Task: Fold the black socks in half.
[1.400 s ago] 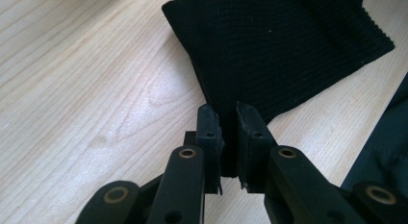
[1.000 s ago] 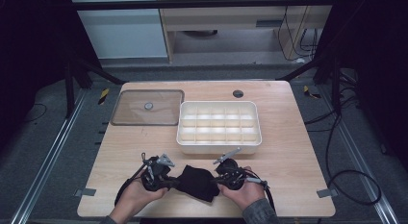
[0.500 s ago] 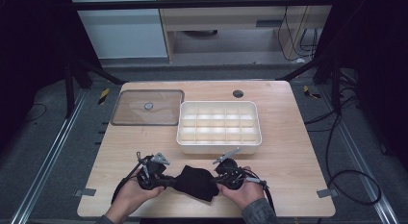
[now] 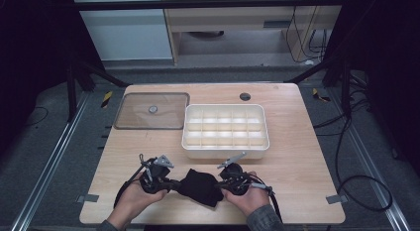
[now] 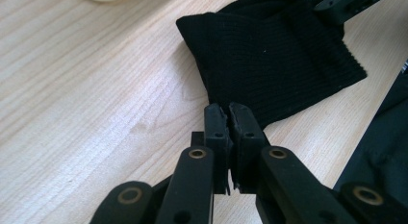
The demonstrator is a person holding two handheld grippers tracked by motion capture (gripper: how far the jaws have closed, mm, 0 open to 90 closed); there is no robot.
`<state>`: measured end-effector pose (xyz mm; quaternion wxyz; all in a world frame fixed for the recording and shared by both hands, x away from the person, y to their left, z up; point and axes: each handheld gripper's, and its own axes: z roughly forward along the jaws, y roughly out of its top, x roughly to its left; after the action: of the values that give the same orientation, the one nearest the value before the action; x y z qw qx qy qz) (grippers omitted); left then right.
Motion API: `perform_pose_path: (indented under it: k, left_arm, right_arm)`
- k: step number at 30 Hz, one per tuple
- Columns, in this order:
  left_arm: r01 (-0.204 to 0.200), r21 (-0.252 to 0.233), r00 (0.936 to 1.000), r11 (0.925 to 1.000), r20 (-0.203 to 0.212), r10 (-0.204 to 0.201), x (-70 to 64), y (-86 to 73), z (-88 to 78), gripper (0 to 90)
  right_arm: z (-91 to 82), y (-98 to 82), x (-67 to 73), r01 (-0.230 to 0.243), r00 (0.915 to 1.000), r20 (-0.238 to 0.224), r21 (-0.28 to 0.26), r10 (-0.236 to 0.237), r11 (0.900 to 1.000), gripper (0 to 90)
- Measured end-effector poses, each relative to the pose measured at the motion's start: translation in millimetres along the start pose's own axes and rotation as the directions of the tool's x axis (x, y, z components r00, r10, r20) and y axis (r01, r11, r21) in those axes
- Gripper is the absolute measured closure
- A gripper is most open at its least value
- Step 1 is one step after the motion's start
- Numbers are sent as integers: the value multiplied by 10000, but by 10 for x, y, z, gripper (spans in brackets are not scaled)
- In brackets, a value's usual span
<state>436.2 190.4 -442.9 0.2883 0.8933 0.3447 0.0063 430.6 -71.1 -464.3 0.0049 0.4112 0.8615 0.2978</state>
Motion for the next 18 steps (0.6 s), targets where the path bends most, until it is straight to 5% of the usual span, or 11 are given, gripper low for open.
perform_pose_path:
  k: [18]
  left_arm:
    - [-850, -280, 9950, 9960, 498, 863, -356, 218, 11, 865]
  right_arm:
    - [30, 14, 2, -88, 9999, -49, -46, 88, 10000, 827]
